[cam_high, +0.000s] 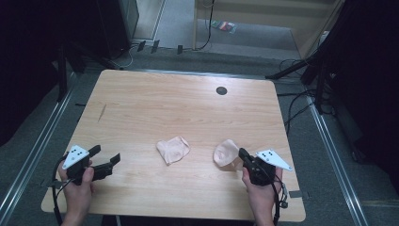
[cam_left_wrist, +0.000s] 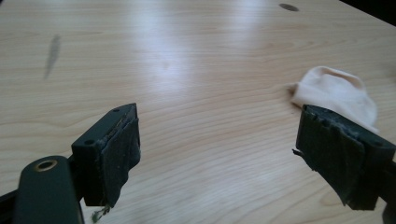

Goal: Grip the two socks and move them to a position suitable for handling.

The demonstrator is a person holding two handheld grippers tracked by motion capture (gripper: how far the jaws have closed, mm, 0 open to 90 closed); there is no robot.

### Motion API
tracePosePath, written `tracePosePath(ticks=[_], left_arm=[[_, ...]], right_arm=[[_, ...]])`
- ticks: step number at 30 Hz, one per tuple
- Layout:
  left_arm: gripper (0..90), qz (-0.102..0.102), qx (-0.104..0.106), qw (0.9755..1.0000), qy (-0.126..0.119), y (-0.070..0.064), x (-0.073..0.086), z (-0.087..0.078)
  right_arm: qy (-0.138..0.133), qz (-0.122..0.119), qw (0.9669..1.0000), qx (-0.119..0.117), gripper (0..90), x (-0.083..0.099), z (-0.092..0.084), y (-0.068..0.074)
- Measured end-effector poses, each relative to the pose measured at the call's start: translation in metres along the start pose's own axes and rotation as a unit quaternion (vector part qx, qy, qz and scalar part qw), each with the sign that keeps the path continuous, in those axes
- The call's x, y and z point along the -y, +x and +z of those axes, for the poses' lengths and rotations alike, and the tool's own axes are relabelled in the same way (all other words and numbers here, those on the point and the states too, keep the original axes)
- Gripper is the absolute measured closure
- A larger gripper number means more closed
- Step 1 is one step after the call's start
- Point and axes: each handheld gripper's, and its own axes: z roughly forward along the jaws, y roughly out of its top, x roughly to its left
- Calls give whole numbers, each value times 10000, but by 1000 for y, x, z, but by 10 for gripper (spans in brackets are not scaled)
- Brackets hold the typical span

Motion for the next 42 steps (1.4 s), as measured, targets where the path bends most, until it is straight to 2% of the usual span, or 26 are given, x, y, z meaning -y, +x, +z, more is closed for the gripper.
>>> tracePosePath(ticks=[1, 2, 3, 4, 6, 7, 8, 9, 11, 13, 16, 17, 18, 20, 22, 23, 24, 34, 42], left_arm=[[144, 0, 0, 10000, 0, 0, 0, 0], [144, 87, 107, 9999, -5, -10, -1, 2], [144, 87, 107, 9999, -5, -10, -1, 2], [144, 173, 211, 9996, 0, -20, -2, 4], [144, 260, 313, 9992, 25, -29, -3, 5], [144, 260, 313, 9992, 25, -29, -3, 5], [144, 319, 408, 9987, 36, -36, -4, 7], [144, 319, 408, 9987, 36, -36, -4, 7], [144, 361, 552, 9978, 28, -46, -4, 8], [144, 393, 606, 9974, 41, -49, -4, 9], [144, 479, 725, 9962, 48, -63, -4, 11], [144, 479, 725, 9962, 48, -63, -4, 11], [144, 541, 776, 9955, 38, -68, -4, 12], [144, 547, 818, 9951, 40, -72, -4, 12], [144, 613, 897, 9941, 50, -78, -3, 13], [144, 613, 897, 9941, 50, -78, -3, 13], [144, 625, 944, 9936, 45, -82, -3, 13], [144, 709, 1088, 9915, 98, -92, -1, 16], [145, 772, 1153, 9902, 157, -98, 1, 19]], right_arm=[[0, 0, 10000, 0, 900, 0, 0, 0], [-48, -71, 9999, -73, 900, -2, -3, 6], [-48, -71, 9999, -73, 900, -2, -3, 6], [-80, -139, 9997, -176, 900, -5, -5, 14], [-100, -187, 9994, -263, 900, -6, -7, 20], [-100, -187, 9994, -263, 900, -6, -7, 20], [-119, -252, 9990, -353, 900, -7, -9, 28], [-119, -252, 9990, -353, 900, -7, -9, 28], [-148, -275, 9983, -487, 900, -9, -12, 39], [-172, -328, 9979, -537, 900, -10, -12, 43], [-189, -369, 9963, -748, 900, -11, -14, 60], [-177, -328, 9959, -823, 900, -11, -15, 64], [-162, -309, 9954, -889, 900, -11, -15, 68], [-155, -318, 9950, -936, 900, -11, -14, 72], [-120, -387, 9936, -1051, 900, -9, -14, 86], [-120, -387, 9936, -1051, 900, -9, -14, 86], [-91, -427, 9925, -1146, 900, -8, -13, 95], [-63, -575, 9882, -1415, 900, 1, -11, 123], [51, -487, 9843, -1696, 900, 12, -4, 137]])
